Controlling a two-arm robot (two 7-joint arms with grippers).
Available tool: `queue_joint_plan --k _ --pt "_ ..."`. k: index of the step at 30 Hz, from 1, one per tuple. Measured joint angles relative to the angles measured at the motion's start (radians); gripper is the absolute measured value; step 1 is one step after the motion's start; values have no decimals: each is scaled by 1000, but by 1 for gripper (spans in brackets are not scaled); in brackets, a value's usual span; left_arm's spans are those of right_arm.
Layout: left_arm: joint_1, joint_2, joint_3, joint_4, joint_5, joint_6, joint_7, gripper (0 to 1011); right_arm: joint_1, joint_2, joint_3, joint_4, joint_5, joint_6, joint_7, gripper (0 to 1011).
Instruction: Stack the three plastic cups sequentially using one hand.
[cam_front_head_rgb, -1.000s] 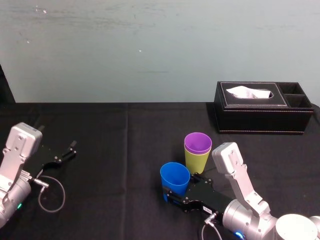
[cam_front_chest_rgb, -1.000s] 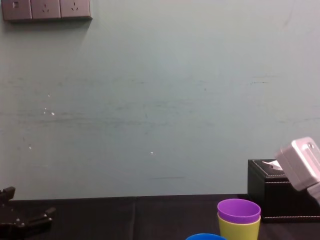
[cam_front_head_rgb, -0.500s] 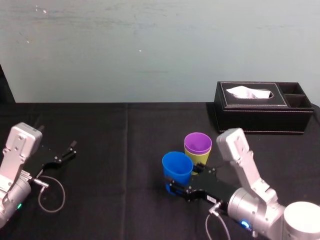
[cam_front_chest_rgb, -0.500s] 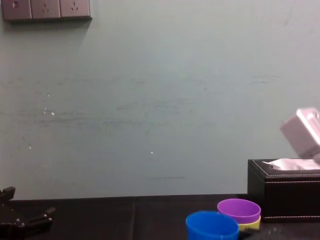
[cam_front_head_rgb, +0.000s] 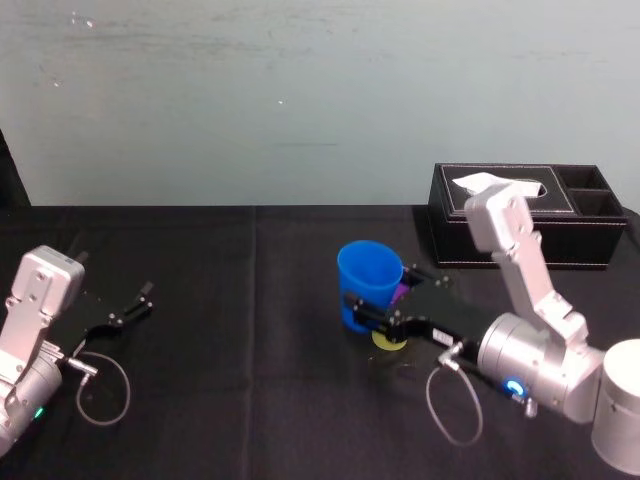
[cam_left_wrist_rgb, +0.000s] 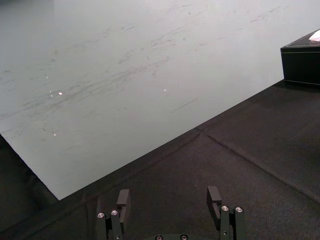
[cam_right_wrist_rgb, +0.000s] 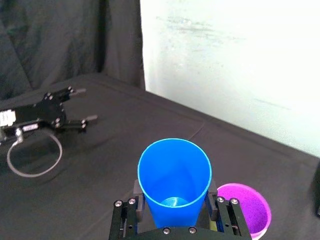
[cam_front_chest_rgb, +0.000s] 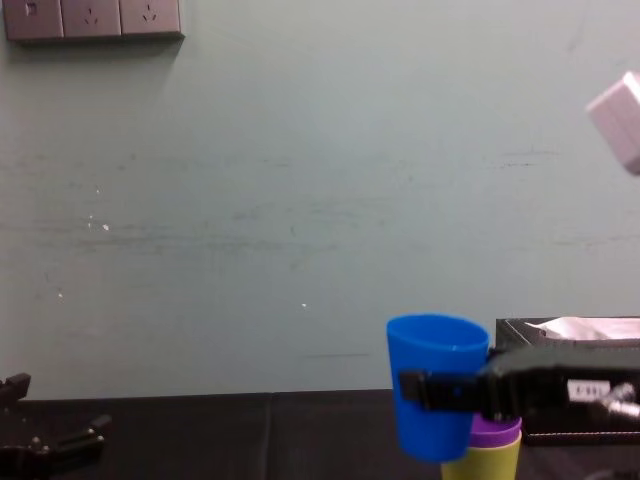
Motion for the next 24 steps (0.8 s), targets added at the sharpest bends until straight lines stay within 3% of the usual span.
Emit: queue_joint_plan --k 14,24 --pt "0 0 0 0 0 0 0 1000 80 21 30 49 48 14 -20 716" --pt "0 0 0 0 0 0 0 1000 102 27 31 102 64 5 -28 716"
